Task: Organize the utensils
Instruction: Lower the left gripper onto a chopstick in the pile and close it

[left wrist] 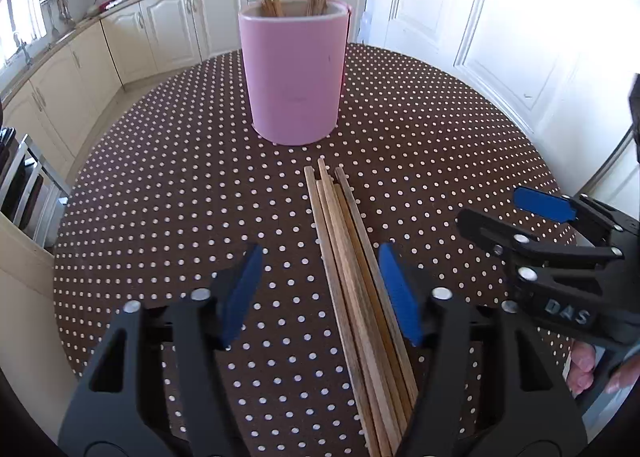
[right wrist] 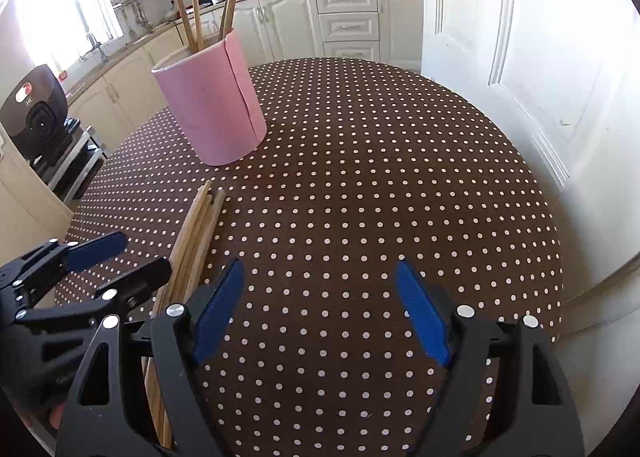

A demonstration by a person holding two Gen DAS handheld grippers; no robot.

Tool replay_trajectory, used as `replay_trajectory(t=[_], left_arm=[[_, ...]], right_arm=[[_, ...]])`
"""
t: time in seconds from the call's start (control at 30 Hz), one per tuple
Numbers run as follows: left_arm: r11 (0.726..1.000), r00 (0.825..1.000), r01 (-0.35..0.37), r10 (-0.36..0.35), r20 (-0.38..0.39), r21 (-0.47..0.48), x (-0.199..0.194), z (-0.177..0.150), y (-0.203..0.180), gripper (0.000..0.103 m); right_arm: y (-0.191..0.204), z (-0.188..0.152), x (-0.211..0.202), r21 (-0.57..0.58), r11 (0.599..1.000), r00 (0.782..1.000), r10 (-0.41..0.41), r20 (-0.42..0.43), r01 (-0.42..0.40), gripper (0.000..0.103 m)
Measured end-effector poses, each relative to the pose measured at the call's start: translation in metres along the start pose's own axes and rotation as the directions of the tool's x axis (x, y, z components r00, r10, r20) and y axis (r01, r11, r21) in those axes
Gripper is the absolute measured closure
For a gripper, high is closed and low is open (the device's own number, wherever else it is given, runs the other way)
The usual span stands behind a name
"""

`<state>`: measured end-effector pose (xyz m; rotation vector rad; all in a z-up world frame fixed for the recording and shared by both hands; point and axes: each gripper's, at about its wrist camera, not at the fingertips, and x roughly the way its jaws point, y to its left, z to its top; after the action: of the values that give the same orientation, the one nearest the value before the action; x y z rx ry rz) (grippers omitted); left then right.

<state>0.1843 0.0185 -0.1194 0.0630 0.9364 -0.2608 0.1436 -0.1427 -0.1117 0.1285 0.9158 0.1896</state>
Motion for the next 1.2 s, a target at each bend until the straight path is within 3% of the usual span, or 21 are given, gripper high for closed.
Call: replay_trajectory(t=[0.23,0.53,0.67,0.83,0.93,1.2], left_arm=[[1.000,0.999,-0.009,0.009,-0.039,0.004,0.012,0.004,-0.010,0.061],[1.000,0.998,-0.029,0.029,-0.059,-0.001,0.025,0.014,-0.016,0.069],[1.000,0.998,-0.017,0.016,-0.066,-0.020,0.033,0.031,-0.011,0.080],[1.000,0.998,-0.030,0.030,-0.059,-0.008,0.033,0.030,-0.016,0.086],[0.999,0.998,-0.033,0.033,-0.051,0.005,0.032,0.029,-0.019,0.096],[0.999,0.998,-0.033,0.034,-0.048,0.030,0.028,0.022,-0.035,0.096]], right_arm=[[-0.002,-0.003,0.000,-0.003,1.000,1.000,0.015,-0.001,-0.015,0.028],[-0.007,-0.005,0.006,0.000,1.000,0.999,0.029,-0.019,-0.029,0.028],[-0.007,-0.005,0.009,-0.002,0.999,0.999,0.037,-0.027,-0.038,0.028],[-0.009,-0.004,0.011,0.001,0.999,0.999,0.039,-0.031,-0.039,0.028],[-0.013,-0.004,0.013,0.007,0.999,0.999,0.037,-0.032,-0.037,0.028],[-0.020,-0.004,0.012,0.023,0.999,0.999,0.044,-0.031,-0.043,0.028]])
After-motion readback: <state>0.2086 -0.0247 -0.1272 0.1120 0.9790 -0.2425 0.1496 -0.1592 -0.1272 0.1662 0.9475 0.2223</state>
